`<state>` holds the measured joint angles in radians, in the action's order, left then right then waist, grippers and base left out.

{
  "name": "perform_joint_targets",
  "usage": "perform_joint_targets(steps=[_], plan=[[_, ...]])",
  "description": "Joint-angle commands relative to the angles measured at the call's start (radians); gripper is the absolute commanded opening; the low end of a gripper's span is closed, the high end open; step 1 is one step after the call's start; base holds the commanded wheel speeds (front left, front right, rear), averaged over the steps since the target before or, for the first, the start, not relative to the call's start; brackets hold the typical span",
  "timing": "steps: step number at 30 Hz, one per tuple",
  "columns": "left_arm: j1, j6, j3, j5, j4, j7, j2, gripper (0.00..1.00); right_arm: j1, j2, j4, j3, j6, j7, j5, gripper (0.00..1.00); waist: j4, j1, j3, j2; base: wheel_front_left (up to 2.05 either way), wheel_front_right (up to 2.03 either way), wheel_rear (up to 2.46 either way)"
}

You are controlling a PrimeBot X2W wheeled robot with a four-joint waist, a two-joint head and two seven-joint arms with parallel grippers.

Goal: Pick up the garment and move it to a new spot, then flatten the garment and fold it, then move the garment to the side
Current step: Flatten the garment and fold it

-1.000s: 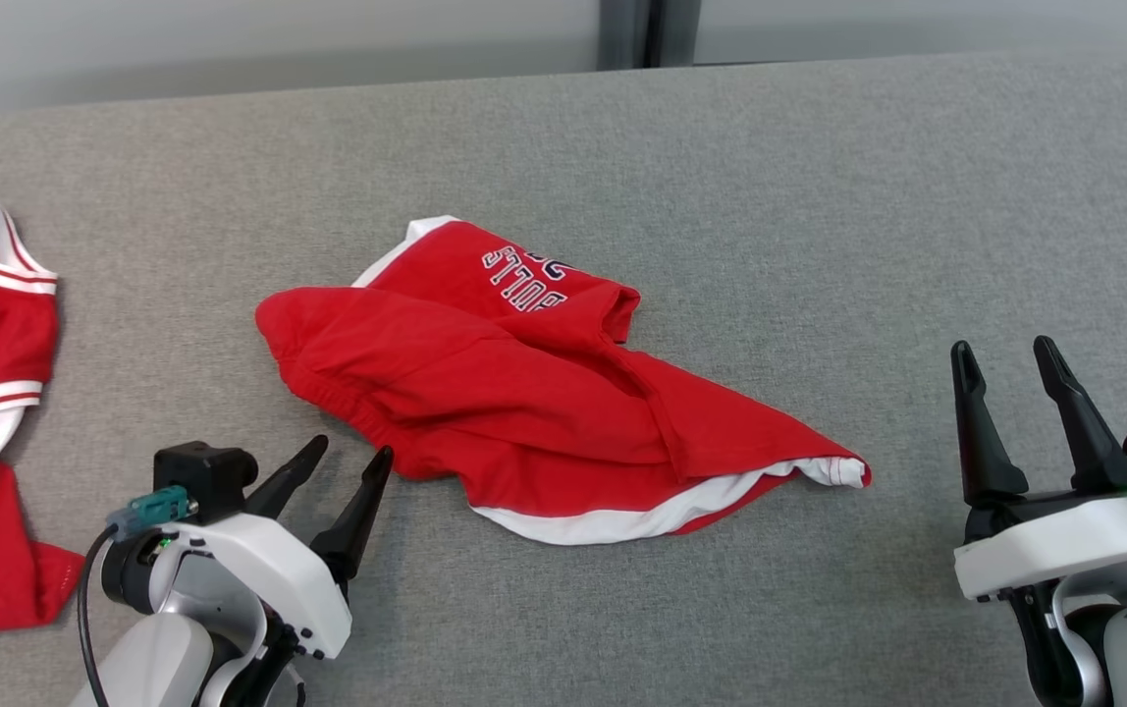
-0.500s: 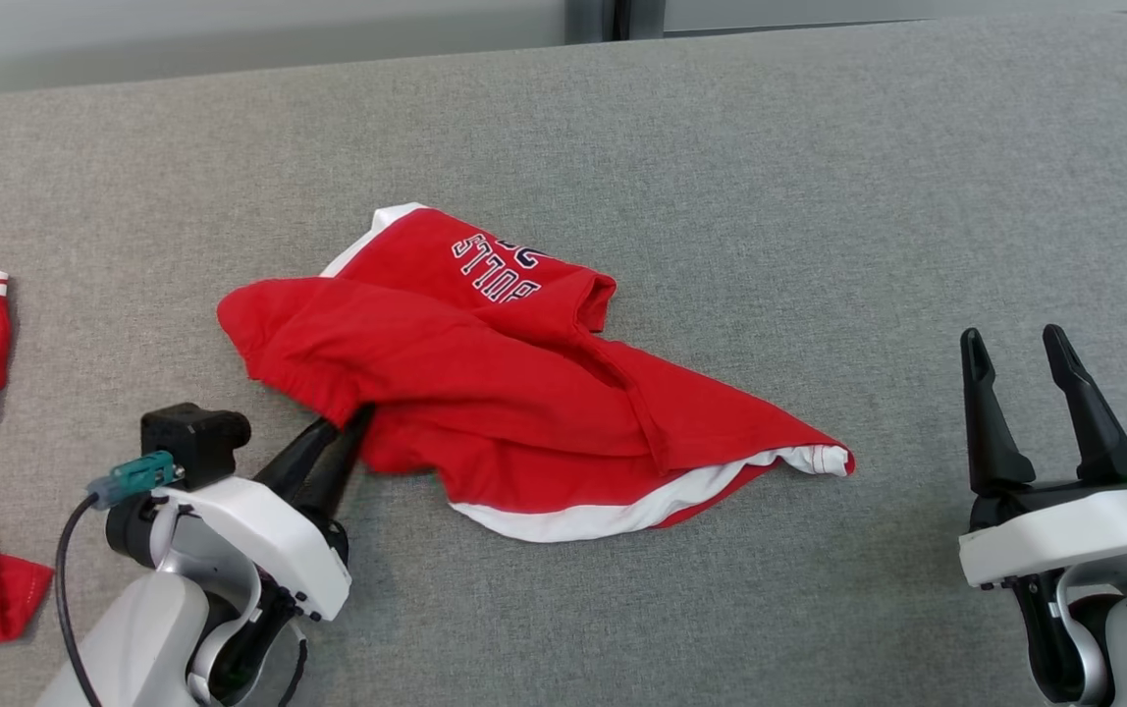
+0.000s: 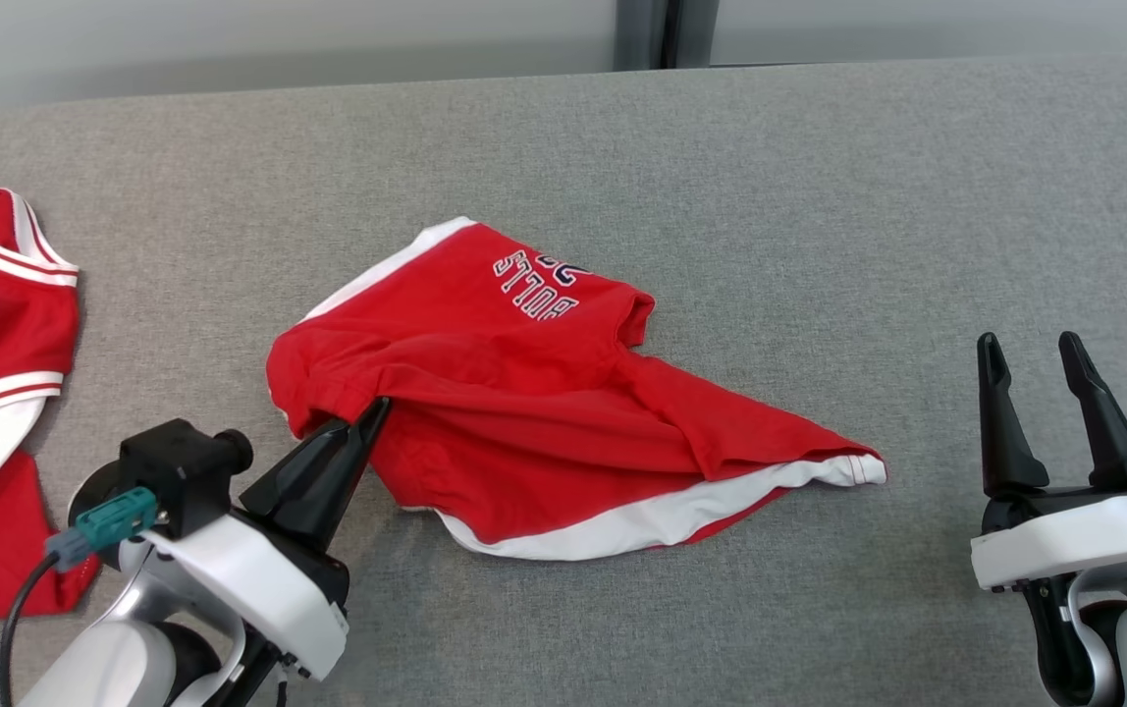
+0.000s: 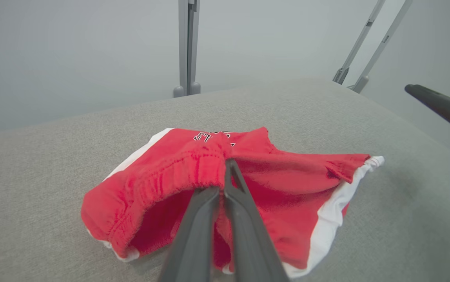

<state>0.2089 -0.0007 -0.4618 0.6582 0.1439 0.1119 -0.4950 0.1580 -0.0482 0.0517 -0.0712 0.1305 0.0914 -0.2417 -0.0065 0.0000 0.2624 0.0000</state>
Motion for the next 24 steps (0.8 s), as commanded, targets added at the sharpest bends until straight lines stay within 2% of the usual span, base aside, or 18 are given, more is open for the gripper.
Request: perform_joint_targets(steps=[1,6,11,17,24], plan=[[-0.010,0.012,0.009,-0.006,0.039,0.007,-0.013,0.00,-0.002,-0.006,0.004,-0.001,0.000,0.007,-0.008,1.00,0.006,0.0000,-0.005,0.0000,0.00,0.00,0.00],[-0.025,0.046,0.025,-0.014,0.159,0.046,-0.050,0.00,0.003,-0.006,0.012,0.003,0.000,0.011,-0.018,1.00,0.009,0.0000,-0.006,0.0000,0.00,0.00,0.00],[0.024,0.056,0.044,-0.004,0.153,0.071,-0.051,0.00,0.022,-0.006,0.017,0.021,0.000,0.021,-0.029,1.00,-0.016,0.0000,0.011,0.0000,0.00,0.00,0.00],[0.115,0.041,0.063,0.024,0.003,0.065,-0.022,0.00,0.043,-0.006,0.026,0.031,0.001,0.032,-0.027,1.00,-0.070,0.0000,0.045,0.0000,0.00,0.00,0.00],[0.261,0.007,0.055,0.045,-0.263,0.034,0.057,0.00,0.053,-0.006,0.036,0.036,0.001,0.046,-0.038,1.00,-0.126,0.0000,0.088,0.0000,0.00,0.00,0.00]])
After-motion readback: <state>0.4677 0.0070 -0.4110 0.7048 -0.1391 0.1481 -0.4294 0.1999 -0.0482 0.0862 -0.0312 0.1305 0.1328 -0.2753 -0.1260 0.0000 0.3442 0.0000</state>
